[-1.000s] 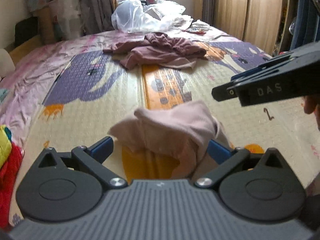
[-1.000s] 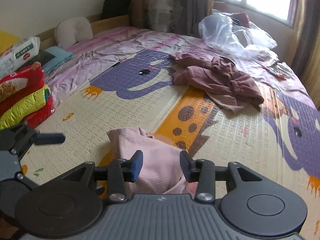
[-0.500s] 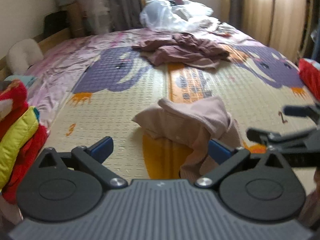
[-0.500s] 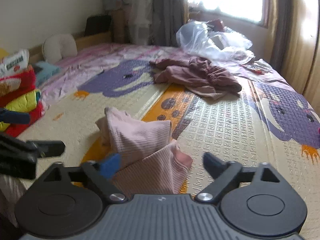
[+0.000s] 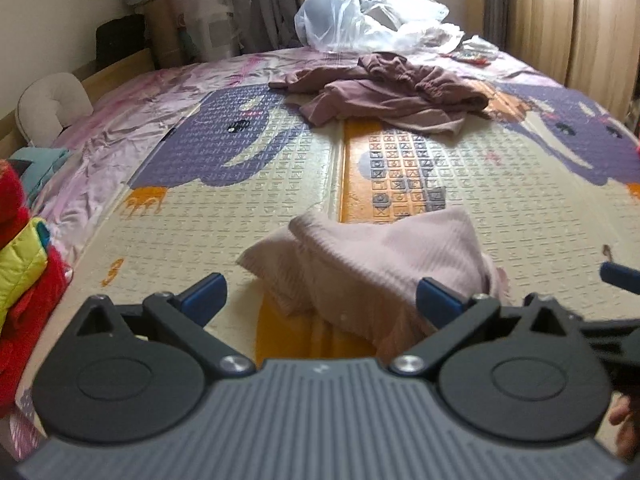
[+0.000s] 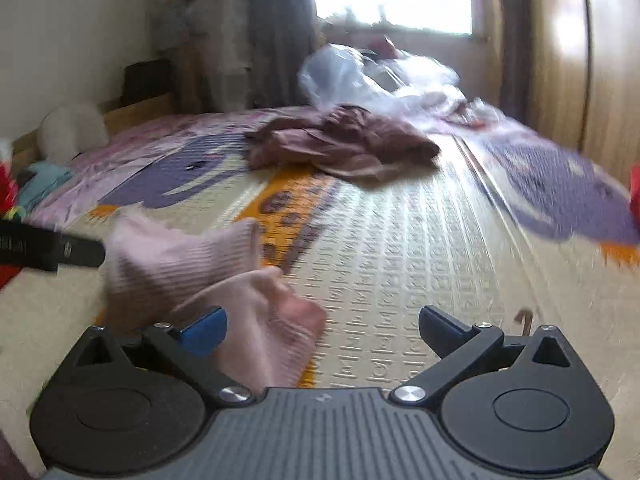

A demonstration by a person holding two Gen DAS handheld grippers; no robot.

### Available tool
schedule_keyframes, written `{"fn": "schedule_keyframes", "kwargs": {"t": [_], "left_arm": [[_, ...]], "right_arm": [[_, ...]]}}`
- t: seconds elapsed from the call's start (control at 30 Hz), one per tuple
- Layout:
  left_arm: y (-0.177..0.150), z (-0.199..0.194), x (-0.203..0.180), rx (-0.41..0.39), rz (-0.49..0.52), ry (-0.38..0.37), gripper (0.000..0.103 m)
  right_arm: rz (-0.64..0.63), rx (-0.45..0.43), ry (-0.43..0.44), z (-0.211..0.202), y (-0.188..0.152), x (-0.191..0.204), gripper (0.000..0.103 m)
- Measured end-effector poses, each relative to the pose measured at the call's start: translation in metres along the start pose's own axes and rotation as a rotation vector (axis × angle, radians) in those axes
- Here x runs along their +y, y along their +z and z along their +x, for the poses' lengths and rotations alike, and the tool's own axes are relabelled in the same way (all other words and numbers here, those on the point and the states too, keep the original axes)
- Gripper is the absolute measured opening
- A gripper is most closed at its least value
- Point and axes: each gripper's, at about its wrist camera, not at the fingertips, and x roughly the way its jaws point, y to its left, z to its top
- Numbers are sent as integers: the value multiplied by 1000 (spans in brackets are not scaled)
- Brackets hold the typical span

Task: Fold clothes

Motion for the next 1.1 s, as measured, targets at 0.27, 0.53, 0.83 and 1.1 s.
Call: {"fn": "schedule_keyframes", "kwargs": {"t": [0.27, 0.53, 0.83, 1.1], "left_arm": [[12, 32, -16, -67, 13, 18, 103], [13, 56, -15, -12, -5, -10, 103], [7, 48, -13, -24, 15, 35, 103], [-8, 26, -12, -78, 84, 16, 103]], "right_arm": [[102, 117, 84, 30, 1, -23, 99], [1, 143, 110, 36, -9, -16, 100], [-10, 166, 127, 34, -12, -21, 100], [-38, 29, 92, 1, -11, -10, 102]]}}
